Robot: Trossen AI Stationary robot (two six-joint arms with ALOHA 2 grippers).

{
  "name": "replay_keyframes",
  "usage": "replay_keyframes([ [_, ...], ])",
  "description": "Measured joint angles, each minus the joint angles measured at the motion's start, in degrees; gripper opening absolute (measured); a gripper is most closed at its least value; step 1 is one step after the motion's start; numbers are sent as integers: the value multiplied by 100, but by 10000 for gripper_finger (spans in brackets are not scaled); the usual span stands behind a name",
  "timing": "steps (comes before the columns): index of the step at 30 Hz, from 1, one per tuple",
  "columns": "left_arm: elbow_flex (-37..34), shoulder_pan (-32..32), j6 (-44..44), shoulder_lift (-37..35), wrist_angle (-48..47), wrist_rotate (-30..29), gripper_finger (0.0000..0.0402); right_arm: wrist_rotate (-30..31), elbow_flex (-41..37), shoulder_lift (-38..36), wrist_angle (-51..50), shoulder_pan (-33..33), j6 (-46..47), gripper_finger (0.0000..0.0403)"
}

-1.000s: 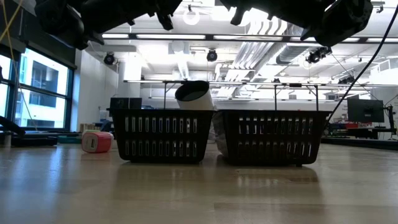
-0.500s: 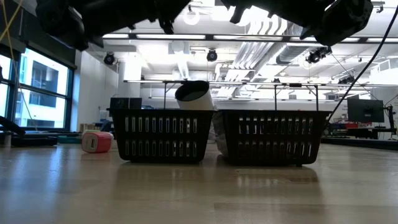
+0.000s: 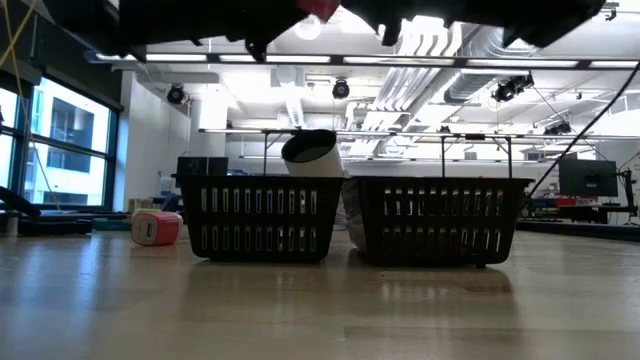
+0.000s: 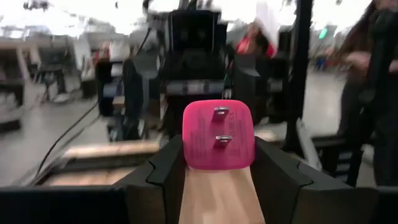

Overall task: Pick & Place Office items
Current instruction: Put the pink charger adapter into the right black bin

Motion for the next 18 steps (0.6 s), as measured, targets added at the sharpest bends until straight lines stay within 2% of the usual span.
replay_keyframes([
  [4, 117, 2, 8, -509, -1320, -56, 142, 2, 0, -657, -1297, 39, 204, 264],
  [9, 789, 0, 9, -657, -3113, -97, 142, 75, 0, -1038, -2456, 20, 703, 264],
  [13, 1352, 0, 80, -491, -4040, -102, 142, 94, 0, -1069, -2883, -17, 1020, 262],
  [18, 1682, 0, 80, -258, -4472, -100, 142, 101, -4, -1052, -2973, -15, 1096, 262],
])
